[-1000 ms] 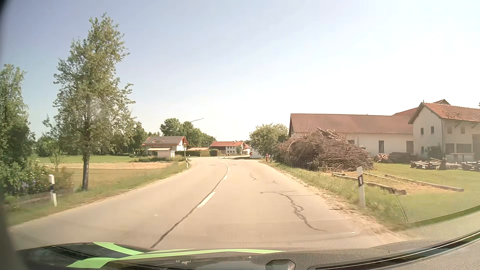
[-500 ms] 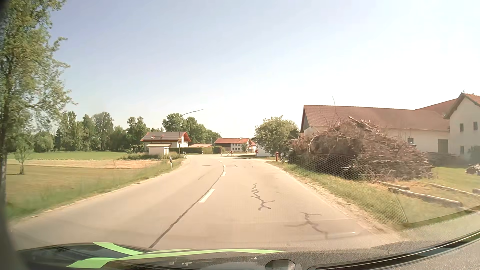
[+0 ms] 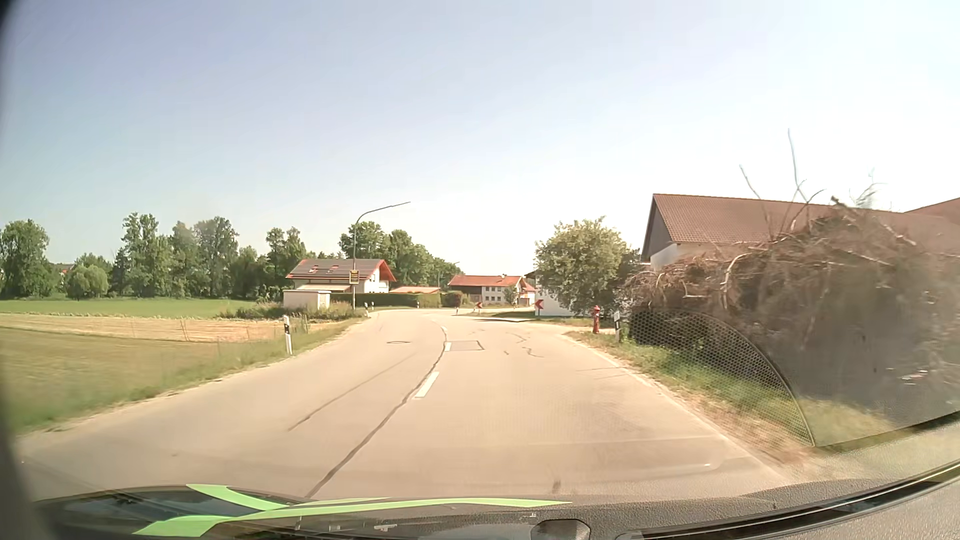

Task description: Follow the waypoints while adhering to traffic rules and regulations

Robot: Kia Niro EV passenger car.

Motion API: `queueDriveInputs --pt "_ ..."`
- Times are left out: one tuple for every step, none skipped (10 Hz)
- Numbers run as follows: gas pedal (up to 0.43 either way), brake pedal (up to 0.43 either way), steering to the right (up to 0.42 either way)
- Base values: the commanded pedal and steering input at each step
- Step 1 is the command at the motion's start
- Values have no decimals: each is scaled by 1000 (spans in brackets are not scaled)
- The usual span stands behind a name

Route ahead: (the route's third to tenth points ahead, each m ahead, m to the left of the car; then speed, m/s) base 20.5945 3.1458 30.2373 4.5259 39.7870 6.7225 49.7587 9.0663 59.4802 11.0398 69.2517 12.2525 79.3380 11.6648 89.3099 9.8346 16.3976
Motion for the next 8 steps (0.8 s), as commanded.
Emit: queueDriveInputs --pt "130 0 -25" --pt "130 0 -25" --pt "138 0 -26" --pt "130 0 -28" --pt "118 0 -30" --pt "98 0 -30" --pt "98 0 -30" --pt "98 0 -30"
